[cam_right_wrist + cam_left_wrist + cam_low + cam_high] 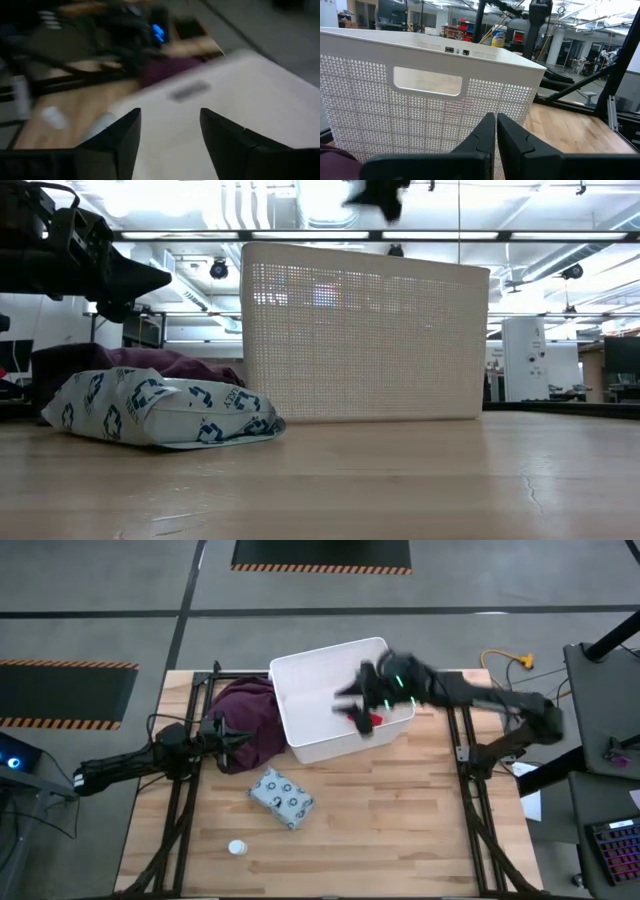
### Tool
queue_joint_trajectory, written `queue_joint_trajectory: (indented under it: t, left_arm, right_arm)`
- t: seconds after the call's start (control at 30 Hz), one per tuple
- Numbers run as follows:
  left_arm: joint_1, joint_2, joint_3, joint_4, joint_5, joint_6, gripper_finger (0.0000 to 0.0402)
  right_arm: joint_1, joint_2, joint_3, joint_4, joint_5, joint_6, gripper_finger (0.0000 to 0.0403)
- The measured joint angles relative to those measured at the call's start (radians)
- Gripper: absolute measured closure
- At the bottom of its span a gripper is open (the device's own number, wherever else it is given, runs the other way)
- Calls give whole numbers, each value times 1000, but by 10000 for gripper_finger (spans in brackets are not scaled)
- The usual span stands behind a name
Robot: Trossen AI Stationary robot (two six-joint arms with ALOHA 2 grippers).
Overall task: Pick & place medical supplies in basket/bin
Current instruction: Put the blue mailer bag into the white bin
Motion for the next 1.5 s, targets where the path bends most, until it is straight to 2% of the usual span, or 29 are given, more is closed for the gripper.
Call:
queue_joint_trajectory:
  t: [0.13,0.27,0.53,0.73,0.8,0.93,1.0,1.07,1.33,1.5]
  left_arm:
    - [0,0,0,0,0,0,402]
    - [0,0,0,0,0,0,402]
    - [0,0,0,1,0,0,402]
    - [0,0,0,13,-25,0,402]
    - [0,0,0,13,-27,0,400]
    - [0,0,0,13,-28,0,381]
    - [0,1,0,12,-28,0,366]
    - [0,1,0,16,-30,0,349]
    - [0,3,22,106,-29,-29,279]
    - [0,3,95,106,0,-27,267]
  right_arm:
    - [177,-167,-231,167,148,-31,230]
    - [259,-350,-455,224,184,71,253]
    - [288,-739,-878,419,188,143,314]
    - [287,-889,-1105,450,183,144,357]
    - [287,-917,-1165,546,181,113,367]
    - [287,-956,-1295,853,202,-76,385]
    - [287,-971,-1350,963,258,-123,392]
    - [287,-980,-1346,946,310,-137,394]
    - [287,-983,-1347,921,351,-139,394]
    - [287,-985,-1347,891,367,-64,394]
